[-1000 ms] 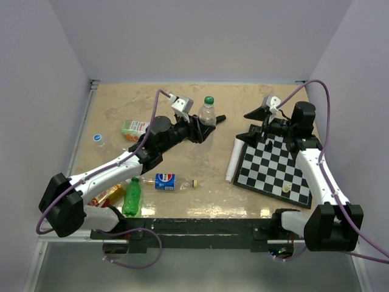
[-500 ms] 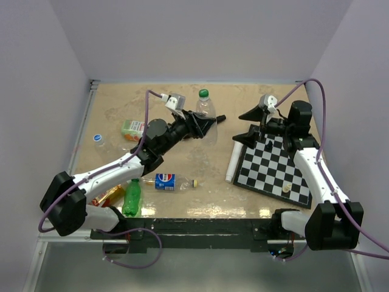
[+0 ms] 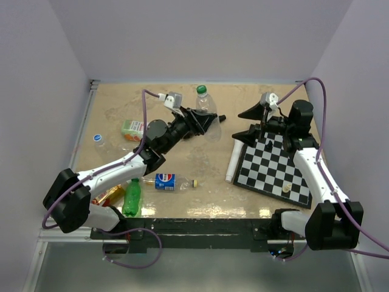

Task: Unscrew the bottle caps
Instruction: Unscrew the bottle cap from the plastic bottle.

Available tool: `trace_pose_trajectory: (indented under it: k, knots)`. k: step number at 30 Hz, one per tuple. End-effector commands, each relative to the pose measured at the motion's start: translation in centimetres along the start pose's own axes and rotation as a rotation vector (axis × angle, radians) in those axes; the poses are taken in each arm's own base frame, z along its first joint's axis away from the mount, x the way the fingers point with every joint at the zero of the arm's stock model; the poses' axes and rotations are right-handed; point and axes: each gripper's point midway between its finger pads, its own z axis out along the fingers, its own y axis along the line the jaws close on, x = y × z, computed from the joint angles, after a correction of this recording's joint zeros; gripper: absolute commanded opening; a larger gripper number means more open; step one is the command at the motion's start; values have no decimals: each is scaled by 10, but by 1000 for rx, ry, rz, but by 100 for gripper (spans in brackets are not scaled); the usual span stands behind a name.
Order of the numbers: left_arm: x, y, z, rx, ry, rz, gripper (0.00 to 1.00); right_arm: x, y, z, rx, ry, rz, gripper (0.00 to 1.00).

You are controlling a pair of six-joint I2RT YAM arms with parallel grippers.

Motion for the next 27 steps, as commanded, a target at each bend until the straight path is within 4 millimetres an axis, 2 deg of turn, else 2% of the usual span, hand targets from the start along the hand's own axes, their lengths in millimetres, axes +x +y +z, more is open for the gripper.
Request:
trace_pose_trajectory:
  k: [1, 10, 15, 18, 20, 24, 27]
  knots:
    - [-28, -6, 2, 20, -133, -45, 14, -5, 9, 2, -51, -26, 17, 98]
    - [-33, -4, 7, 21, -190, -107, 13, -11, 22, 8, -98, -71, 154, 98]
    - [-29, -1, 16, 31, -215, -175, 13, -13, 32, 23, -116, -94, 210, 98]
    - [-23, -4, 26, 55, -205, -212, 12, -11, 31, 32, -90, -95, 198, 98]
    - [-17, -5, 31, 66, -188, -227, 11, -8, 22, 36, -47, -78, 183, 98]
    - [-11, -5, 34, 65, -166, -231, 12, -8, -13, 35, 120, -26, 98, 98]
    - [-7, -5, 35, 66, -157, -241, 11, -5, -22, 34, 174, -31, 102, 98]
